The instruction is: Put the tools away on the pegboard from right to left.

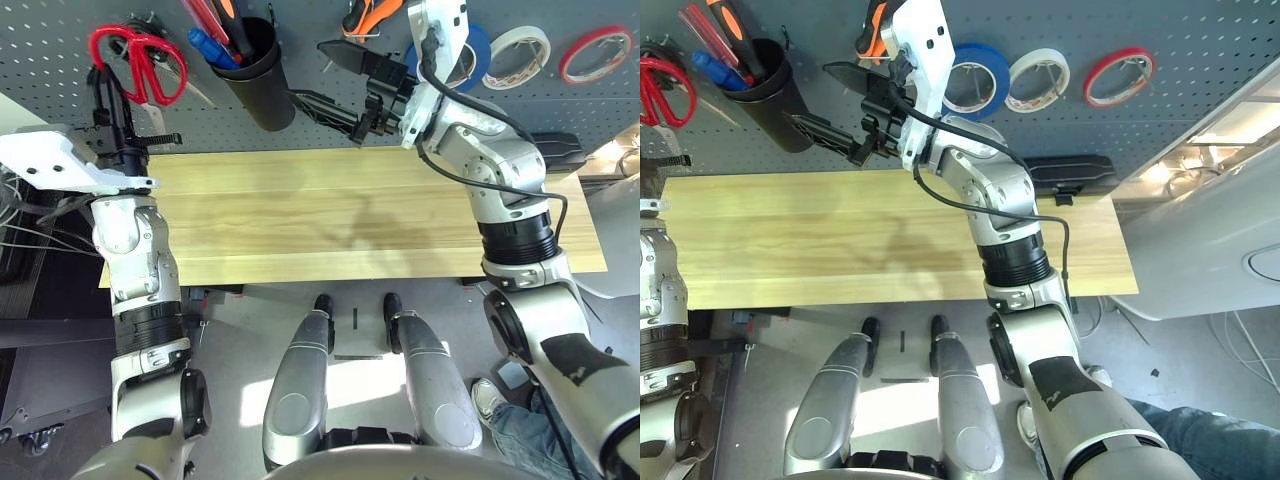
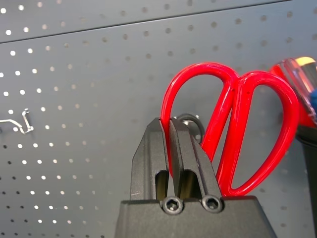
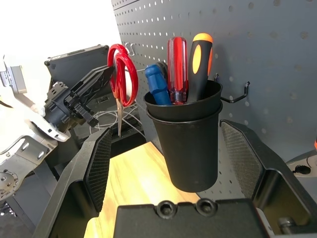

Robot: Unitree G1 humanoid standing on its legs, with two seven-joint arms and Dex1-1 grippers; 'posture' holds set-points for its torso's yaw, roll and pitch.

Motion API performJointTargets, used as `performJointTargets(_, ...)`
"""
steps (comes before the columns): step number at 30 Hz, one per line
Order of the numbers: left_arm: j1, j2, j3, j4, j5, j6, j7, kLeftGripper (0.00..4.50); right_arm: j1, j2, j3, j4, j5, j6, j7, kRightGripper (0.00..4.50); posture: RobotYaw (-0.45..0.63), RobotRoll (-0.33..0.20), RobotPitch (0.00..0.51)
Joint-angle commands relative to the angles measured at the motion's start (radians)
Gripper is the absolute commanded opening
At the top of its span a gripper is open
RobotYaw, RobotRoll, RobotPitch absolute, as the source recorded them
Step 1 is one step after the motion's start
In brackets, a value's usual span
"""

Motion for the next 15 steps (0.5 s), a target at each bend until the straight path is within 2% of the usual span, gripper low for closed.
performJointTargets(1, 0.007, 0.013, 0.037, 0.056, 0.005, 0.021, 0.042, 0.03, 0.018, 0.003, 0.016, -0.02, 0.0, 0.002, 0.005, 4.5, 0.12, 0.0, 0.399)
performJointTargets(15, -0.085, 0.04, -0.008, 0.281, 0.012, 0.092, 0.025, 0.03, 0.003, 0.022, 0.006, -0.016, 0.003, -0.015, -0.013, 4.5, 0.12, 0.0, 0.403)
